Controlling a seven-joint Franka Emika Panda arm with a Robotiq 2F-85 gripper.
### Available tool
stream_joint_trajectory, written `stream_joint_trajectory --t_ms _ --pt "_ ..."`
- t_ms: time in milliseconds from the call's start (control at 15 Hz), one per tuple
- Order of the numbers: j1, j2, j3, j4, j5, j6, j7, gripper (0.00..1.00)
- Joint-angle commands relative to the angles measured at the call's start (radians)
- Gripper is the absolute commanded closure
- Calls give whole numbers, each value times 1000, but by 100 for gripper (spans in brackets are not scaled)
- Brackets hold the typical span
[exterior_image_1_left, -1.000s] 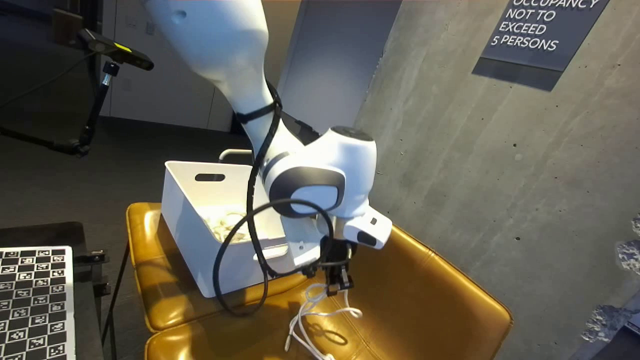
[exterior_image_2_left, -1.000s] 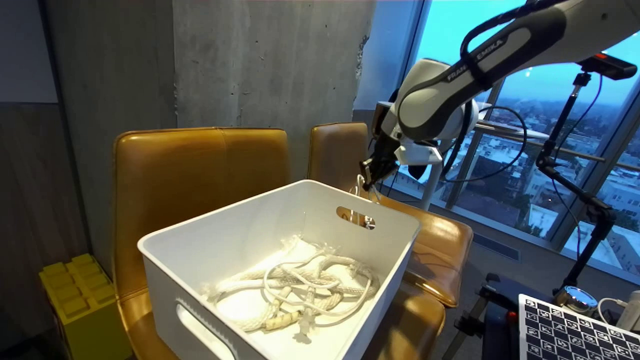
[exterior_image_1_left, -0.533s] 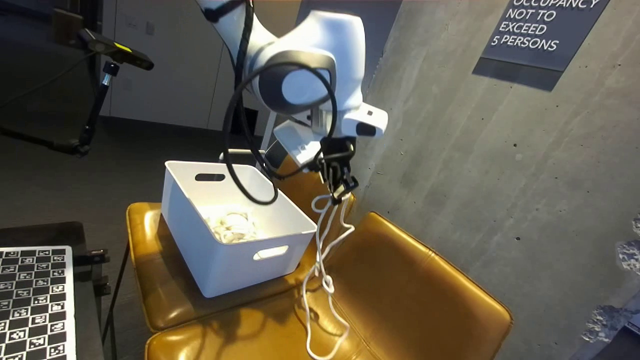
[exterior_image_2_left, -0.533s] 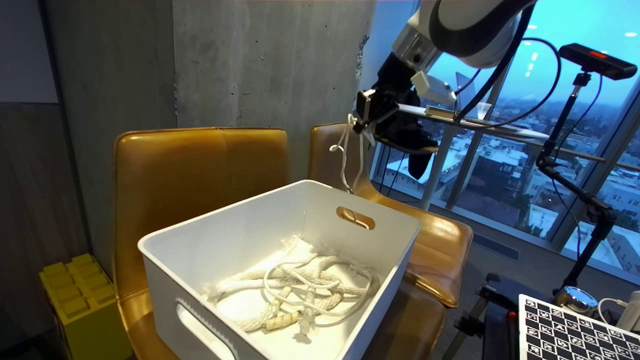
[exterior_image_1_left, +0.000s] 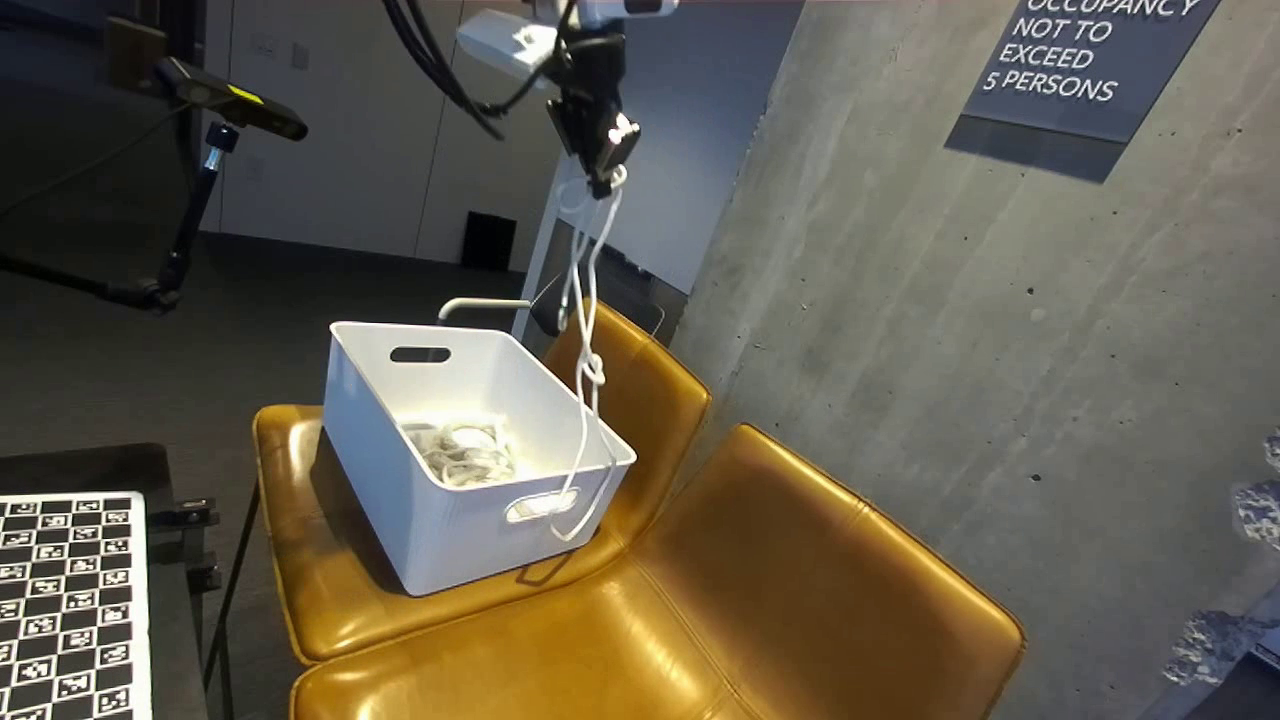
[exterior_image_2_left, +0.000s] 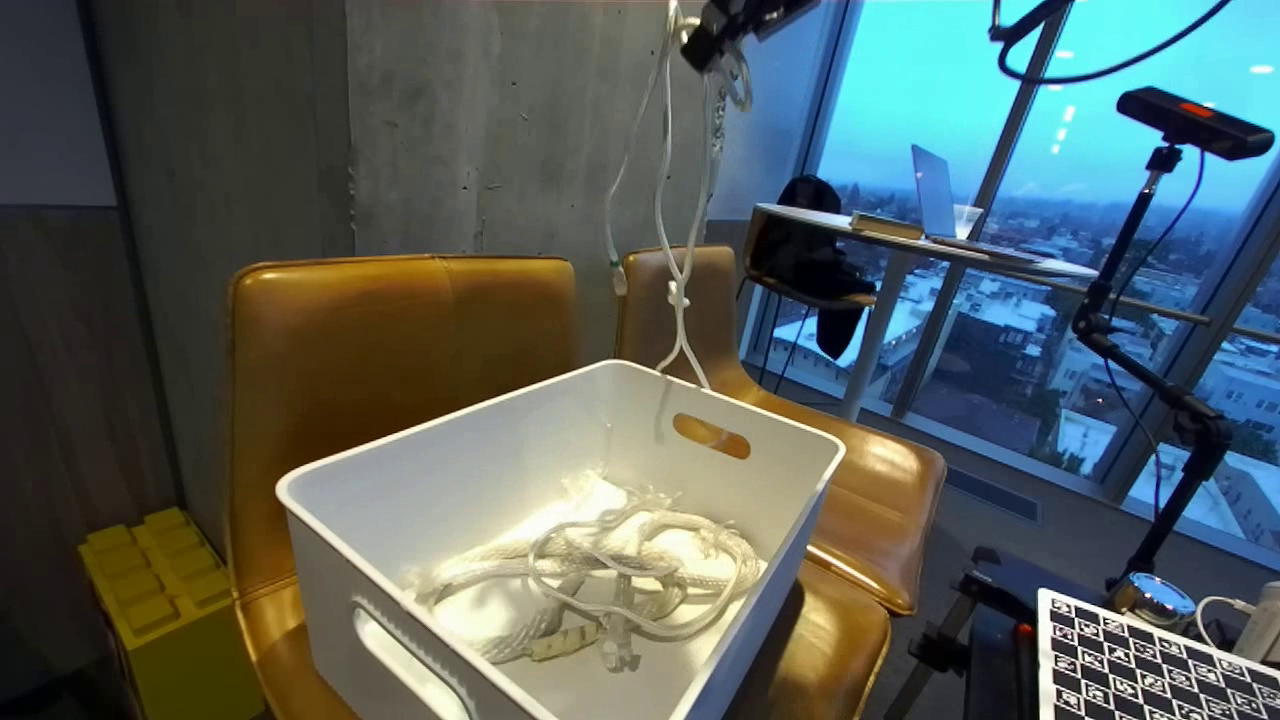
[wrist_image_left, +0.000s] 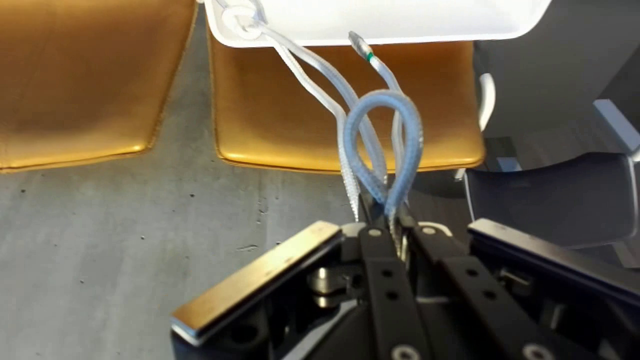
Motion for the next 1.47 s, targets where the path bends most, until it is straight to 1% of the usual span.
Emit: stream_joint_trajectory --t_ms 0,133,267,400,467,733,1067,1400 --pt "50 -101 73 22 -85 -118 116 98" --pt "77 -133 131 62 -123 -193 192 98" --pt "100 -137 190 117 -158 -265 266 98" --pt "109 -131 222 139 -175 -300 297 98" --pt "106 -127 230 130 -187 -307 308 98" --pt "81 -87 197 81 -178 -319 292 98" --pt "47 7 133 108 -163 -331 274 98" --pt "41 72 90 114 -142 -342 257 98"
